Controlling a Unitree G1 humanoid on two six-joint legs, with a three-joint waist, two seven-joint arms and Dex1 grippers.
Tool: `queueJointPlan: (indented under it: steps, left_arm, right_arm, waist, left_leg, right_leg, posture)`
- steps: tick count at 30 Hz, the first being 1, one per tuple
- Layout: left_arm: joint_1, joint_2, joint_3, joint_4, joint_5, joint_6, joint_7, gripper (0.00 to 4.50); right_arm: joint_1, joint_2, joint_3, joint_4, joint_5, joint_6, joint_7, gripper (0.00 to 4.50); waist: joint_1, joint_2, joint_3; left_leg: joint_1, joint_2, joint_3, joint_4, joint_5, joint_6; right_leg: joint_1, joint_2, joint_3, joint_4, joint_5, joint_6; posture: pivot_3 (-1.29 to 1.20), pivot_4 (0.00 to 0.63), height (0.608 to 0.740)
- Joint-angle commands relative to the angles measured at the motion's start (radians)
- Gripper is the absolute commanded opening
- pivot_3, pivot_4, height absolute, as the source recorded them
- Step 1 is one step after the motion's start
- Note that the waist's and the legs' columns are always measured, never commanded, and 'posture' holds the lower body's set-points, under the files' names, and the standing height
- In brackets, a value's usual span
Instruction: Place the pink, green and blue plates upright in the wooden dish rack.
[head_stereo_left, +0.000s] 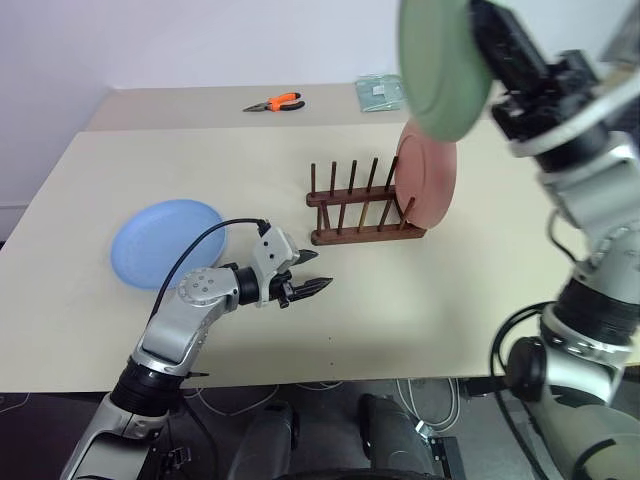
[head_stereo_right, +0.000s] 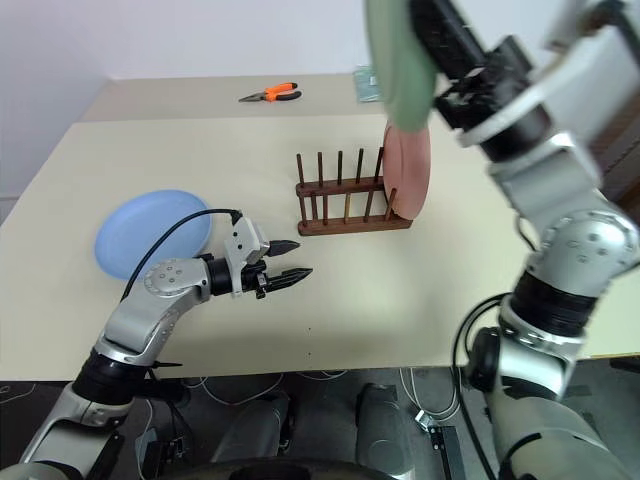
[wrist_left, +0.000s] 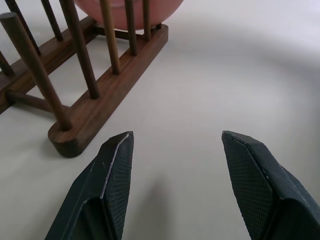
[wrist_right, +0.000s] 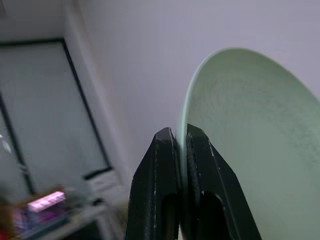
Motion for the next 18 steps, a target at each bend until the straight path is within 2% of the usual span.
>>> queueJointPlan:
  steps: [1,9,18]
  left_arm:
    - [-0.002,-0.002,0.016,-0.024,0.005,-0.018,0.011,2.88]
    - [0.019,0.005,0.022,-0.046,0.004,-0.012,0.024,2.88]
    - [0.011,0.009,0.024,-0.045,0.0,-0.008,0.022,2.88]
  right_arm:
    - [-0.011,0.022,0.024,0.047,-0.002,0.003,-0.08,0.02]
    - [0.006,0.055,0.057,0.165,-0.063,0.006,-0.108,0.02]
    - [-0.033,0.111,0.003,0.276,0.005,0.027,-0.177,0.02]
  waist:
    - [0.005,0.0,0.0]
    - [-0.003,0.0,0.0]
    - [-0.003,0.0,0.0]
  left_leg:
    - [-0.001,0.0,-0.001,0.0,0.0,0.0]
    - [0.0,-0.001,0.001,0.0,0.0,0.0]
    - [0.0,0.0,0.001,0.0,0.0,0.0]
  right_leg:
    - [0.0,0.0,0.0,0.0,0.0,0.001]
    - [0.0,0.001,0.0,0.0,0.001,0.003]
    - [0.0,0.001,0.0,0.0,0.002,0.003]
  posture:
    - [0.0,0.15,0.74]
    - [0.0,0.15,0.74]
    - [0.0,0.15,0.74]
